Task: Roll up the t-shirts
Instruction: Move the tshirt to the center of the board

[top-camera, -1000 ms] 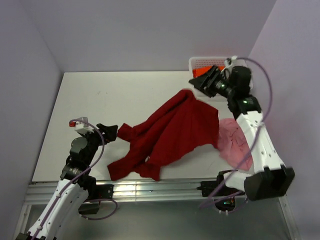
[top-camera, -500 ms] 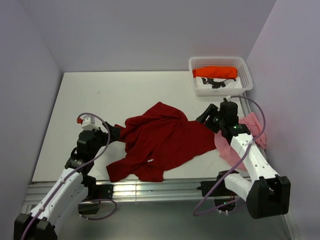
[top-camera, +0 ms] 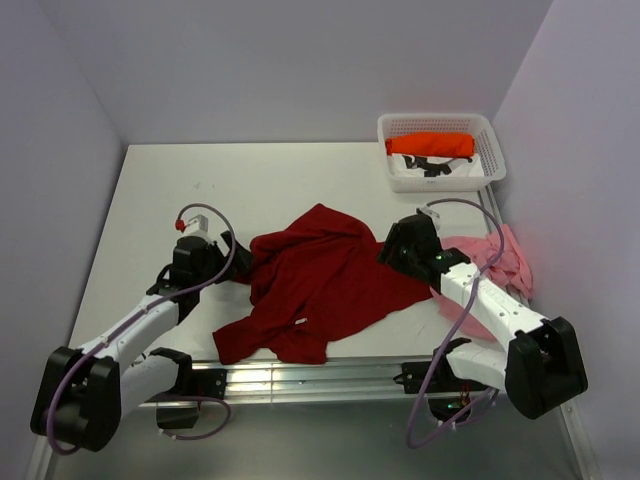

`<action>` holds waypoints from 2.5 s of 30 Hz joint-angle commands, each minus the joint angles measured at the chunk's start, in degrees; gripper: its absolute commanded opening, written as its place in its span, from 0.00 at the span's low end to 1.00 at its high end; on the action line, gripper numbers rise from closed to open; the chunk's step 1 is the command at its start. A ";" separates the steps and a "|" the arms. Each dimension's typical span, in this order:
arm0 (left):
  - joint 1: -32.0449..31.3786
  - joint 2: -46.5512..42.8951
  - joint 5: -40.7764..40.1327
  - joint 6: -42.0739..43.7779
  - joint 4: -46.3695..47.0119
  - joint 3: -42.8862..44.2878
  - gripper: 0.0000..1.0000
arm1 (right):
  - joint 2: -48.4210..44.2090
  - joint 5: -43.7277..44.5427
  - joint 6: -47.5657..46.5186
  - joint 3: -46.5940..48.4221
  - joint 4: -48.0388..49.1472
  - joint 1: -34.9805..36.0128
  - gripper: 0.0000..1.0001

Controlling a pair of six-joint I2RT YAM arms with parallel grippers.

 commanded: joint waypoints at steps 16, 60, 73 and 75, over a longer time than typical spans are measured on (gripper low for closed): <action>-0.05 16.64 4.20 -1.89 4.64 7.27 0.98 | -9.88 18.87 24.54 -9.97 -12.27 0.84 0.65; 14.18 -1.39 4.37 -4.09 -7.66 12.71 0.99 | 8.93 13.24 21.38 -7.78 -0.67 4.98 0.29; -0.67 21.03 -2.31 -4.62 -4.67 18.34 0.97 | -11.35 15.08 27.78 -13.32 -13.93 2.96 0.00; -0.93 22.36 -2.39 -4.27 -4.67 18.26 0.92 | -16.10 15.44 28.24 -14.72 -15.08 2.87 0.00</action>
